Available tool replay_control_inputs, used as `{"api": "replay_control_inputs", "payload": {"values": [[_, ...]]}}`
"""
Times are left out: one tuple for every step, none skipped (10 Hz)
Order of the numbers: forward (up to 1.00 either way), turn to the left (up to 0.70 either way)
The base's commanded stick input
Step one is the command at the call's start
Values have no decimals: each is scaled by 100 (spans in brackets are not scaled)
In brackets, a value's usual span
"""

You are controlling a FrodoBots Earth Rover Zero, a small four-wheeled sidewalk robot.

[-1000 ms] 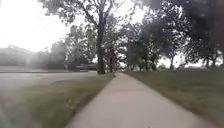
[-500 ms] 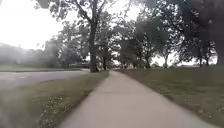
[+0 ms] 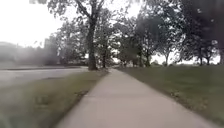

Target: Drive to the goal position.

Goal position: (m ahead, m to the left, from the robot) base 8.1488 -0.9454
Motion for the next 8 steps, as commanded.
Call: {"api": "replay_control_inputs", "payload": {"values": [[100,0],[100,0],[100,0],[100,-16],[100,-30],[100,-37],[100,-37],[100,-20]]}}
